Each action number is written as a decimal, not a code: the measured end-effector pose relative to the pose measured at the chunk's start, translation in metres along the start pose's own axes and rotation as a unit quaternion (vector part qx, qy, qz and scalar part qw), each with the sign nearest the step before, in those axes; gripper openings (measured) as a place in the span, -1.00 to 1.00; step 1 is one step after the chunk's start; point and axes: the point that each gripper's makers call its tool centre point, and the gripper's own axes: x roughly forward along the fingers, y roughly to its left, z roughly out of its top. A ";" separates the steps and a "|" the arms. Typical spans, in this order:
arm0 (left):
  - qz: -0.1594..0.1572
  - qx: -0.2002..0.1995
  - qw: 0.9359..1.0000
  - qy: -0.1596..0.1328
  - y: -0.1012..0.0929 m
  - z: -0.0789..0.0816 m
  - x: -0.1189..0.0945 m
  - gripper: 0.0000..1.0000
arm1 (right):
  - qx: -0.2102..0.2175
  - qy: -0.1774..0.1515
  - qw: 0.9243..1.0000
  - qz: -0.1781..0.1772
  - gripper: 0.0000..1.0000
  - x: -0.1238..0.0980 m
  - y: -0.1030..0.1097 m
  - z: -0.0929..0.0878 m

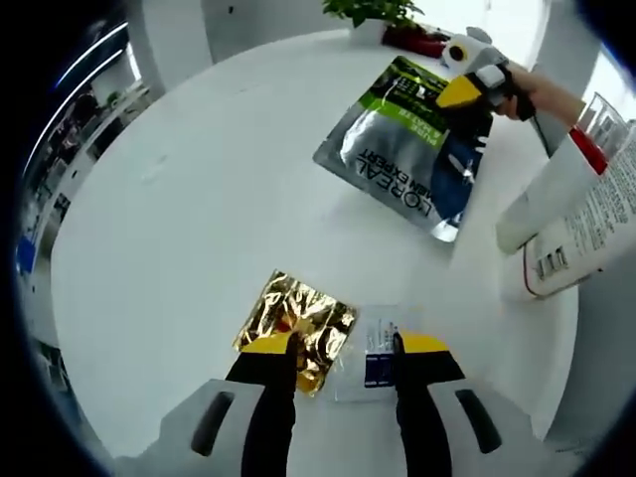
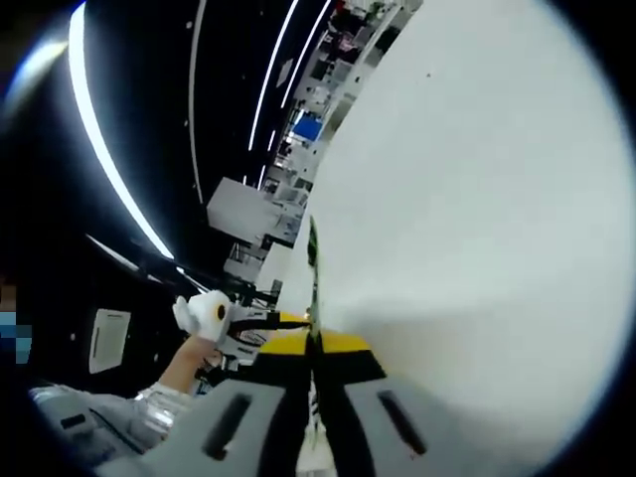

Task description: Arrange the skincare products in the storage area until every visible bottle or jar stands upright without overlapping.

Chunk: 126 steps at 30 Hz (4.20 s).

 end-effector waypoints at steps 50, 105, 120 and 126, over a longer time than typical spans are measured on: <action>-0.190 -0.183 0.922 -0.284 -0.031 0.112 -0.056 -0.19 | -0.120 0.008 0.984 0.130 -0.98 0.001 0.090 0.003; -0.101 -0.058 0.945 -0.307 -0.050 0.151 -0.134 -1.00 | -0.238 0.003 0.971 0.035 -0.71 -0.007 0.095 0.018; -0.028 -0.021 0.962 -0.272 -0.042 0.137 -0.155 -1.00 | -0.238 -0.012 0.970 0.039 -0.69 -0.026 0.103 0.017; 0.005 0.000 0.972 -0.235 -0.041 0.121 -0.158 -1.00 | -0.250 -0.017 0.967 0.036 -0.68 -0.040 0.112 0.007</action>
